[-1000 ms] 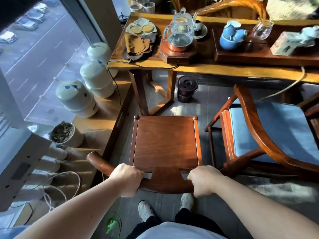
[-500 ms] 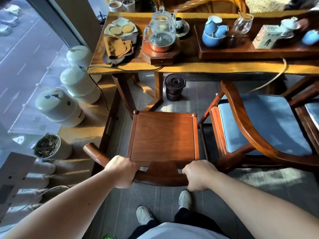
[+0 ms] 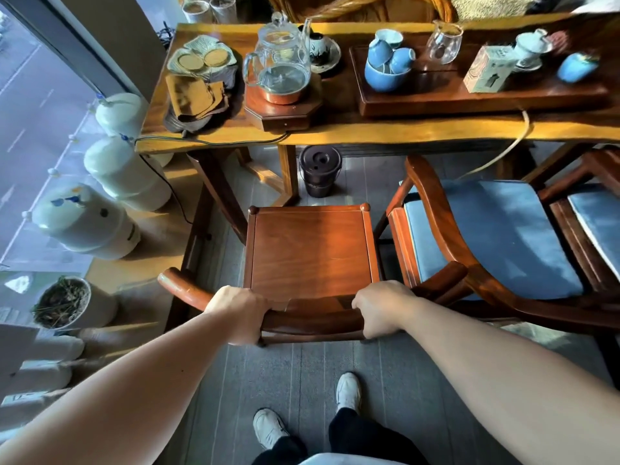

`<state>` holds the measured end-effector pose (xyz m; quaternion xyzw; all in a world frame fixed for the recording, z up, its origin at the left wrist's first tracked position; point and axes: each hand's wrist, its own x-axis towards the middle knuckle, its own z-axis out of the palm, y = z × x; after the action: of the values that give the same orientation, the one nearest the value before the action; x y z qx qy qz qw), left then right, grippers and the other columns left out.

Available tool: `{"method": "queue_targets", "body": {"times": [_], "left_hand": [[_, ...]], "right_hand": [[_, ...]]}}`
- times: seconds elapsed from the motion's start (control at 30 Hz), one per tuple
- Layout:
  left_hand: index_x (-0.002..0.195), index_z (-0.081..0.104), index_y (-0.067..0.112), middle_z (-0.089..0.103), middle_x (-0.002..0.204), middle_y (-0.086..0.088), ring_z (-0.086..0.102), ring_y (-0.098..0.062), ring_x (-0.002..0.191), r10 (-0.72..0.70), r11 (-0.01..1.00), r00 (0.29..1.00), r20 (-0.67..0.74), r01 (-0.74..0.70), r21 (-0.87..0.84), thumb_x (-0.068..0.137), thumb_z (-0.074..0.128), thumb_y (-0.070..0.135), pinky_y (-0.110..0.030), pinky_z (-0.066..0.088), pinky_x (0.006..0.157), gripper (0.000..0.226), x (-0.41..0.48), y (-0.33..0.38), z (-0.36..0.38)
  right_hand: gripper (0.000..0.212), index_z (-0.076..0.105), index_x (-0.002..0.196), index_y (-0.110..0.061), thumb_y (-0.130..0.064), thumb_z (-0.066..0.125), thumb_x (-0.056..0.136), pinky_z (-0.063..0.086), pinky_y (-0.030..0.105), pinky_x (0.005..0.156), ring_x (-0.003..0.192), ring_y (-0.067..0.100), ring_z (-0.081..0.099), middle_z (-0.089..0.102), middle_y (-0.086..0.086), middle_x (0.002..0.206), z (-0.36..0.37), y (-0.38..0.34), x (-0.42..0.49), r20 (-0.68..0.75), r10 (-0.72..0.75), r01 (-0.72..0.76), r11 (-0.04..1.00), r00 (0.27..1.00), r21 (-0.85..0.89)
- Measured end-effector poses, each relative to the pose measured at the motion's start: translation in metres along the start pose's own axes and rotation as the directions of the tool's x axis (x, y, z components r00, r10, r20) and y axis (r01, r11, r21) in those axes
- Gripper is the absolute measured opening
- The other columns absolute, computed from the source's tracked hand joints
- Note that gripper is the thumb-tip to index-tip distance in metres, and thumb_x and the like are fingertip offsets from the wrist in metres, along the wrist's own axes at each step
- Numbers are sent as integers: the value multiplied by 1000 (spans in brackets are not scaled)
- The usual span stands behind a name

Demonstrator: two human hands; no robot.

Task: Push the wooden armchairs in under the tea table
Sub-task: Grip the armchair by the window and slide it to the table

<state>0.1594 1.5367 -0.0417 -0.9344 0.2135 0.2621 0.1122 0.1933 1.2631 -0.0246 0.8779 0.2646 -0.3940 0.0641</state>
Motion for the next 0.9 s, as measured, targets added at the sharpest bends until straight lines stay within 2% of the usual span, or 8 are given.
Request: {"method": "queue_targets", "body": {"times": [0.1,0.27,0.37,0.43,0.5,0.67,0.8,0.9], "left_hand": [[85,59,33,53,60,12,52,-11,55,-17,1000,1000,1,17,-9,71,61,35,-26,39,48,14,8,-3,-4],[75,49,35,50,56,13,46,-8,50,-29,999,999,-17,28,-19,68,57,29,-26,30,44,13,16,-8,-5],[74,47,34,49,56,15,48,-8,50,-17,999,1000,-9,17,-40,66,62,42,-25,28,44,18,18,-7,-4],[71,44,37,48,55,16,46,-7,50,-14,998,1000,1,14,-59,65,64,45,-24,27,43,23,17,-7,-5],[73,48,34,50,56,14,47,-8,50,-18,998,1000,-2,17,-62,67,65,41,-24,31,44,19,19,-3,-8],[76,54,32,50,56,12,47,-10,51,-38,996,999,-31,35,-83,66,58,23,-26,31,45,14,27,14,-17],[76,54,32,49,56,12,45,-8,50,-27,997,999,-23,25,-77,67,61,27,-25,27,43,12,27,16,-19],[78,56,32,50,57,12,47,-7,51,-12,998,1000,-11,11,-65,70,61,29,-25,30,45,11,26,15,-18]], "right_hand": [[26,46,74,-27,-18,66,59,57,41,75,76,25,60,63,-3,75,-2,2,2,-5,12,-12,1000,1000,26],[26,60,80,-27,-22,62,55,57,41,73,73,23,62,66,-5,73,3,6,7,-11,33,-33,998,999,62],[37,66,91,-27,-26,61,54,58,41,70,71,22,65,70,-3,74,7,10,12,-9,9,-9,1000,1000,30],[26,63,80,-27,-29,60,54,58,41,66,66,21,64,69,-3,69,6,14,13,-11,-15,15,1000,1000,21],[19,59,71,-27,-27,63,52,58,40,62,61,19,62,67,-4,62,4,20,11,-10,-12,12,1000,1000,7],[23,61,71,-27,-25,72,50,58,39,65,62,20,62,67,-5,65,-3,36,7,8,53,-53,999,999,-4],[25,63,73,-26,-22,71,50,58,39,66,66,22,62,67,-4,67,1,36,5,12,59,-59,998,998,-13],[26,64,79,-26,-24,69,54,56,37,66,68,22,62,68,-3,71,8,35,5,17,45,-45,999,999,-5]]}}
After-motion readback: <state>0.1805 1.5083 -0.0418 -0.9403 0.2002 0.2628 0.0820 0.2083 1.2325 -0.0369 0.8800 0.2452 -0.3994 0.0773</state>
